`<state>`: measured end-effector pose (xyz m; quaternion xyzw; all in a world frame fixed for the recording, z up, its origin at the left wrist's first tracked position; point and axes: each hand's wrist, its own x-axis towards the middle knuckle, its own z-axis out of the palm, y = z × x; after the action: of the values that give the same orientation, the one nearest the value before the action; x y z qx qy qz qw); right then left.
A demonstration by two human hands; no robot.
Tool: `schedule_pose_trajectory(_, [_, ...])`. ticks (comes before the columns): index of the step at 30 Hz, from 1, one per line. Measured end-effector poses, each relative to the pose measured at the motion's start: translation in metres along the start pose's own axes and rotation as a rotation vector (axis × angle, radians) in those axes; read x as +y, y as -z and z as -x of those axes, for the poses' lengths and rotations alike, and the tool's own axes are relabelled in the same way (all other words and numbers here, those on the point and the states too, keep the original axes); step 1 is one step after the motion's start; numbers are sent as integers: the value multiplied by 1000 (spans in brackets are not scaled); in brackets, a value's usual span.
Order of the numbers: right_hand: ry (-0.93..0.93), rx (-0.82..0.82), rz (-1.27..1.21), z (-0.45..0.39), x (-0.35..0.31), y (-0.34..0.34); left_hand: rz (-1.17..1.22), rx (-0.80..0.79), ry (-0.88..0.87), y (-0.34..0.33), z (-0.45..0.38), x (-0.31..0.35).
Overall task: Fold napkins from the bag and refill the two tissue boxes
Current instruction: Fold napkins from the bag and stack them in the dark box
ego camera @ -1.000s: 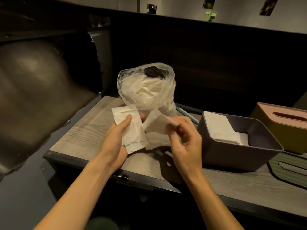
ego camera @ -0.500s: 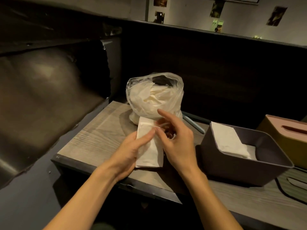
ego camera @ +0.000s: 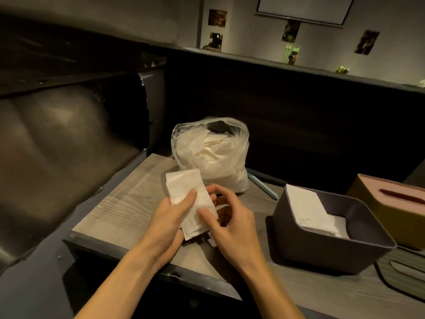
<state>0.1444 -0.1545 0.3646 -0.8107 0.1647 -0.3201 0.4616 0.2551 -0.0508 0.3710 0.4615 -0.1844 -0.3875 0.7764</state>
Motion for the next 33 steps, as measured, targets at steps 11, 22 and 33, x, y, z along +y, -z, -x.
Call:
schedule_pose_trajectory(11, [252,-8,780,-124,-54,20,58,96,1,-5,-1,4])
schedule_pose_trajectory(22, [220,-219,975,-169,-52,3,29,90,5,-1,-1,6])
schedule_pose_trajectory(33, [532,-253,1101,-171,-57,21,11,35,-1,4,-4,3])
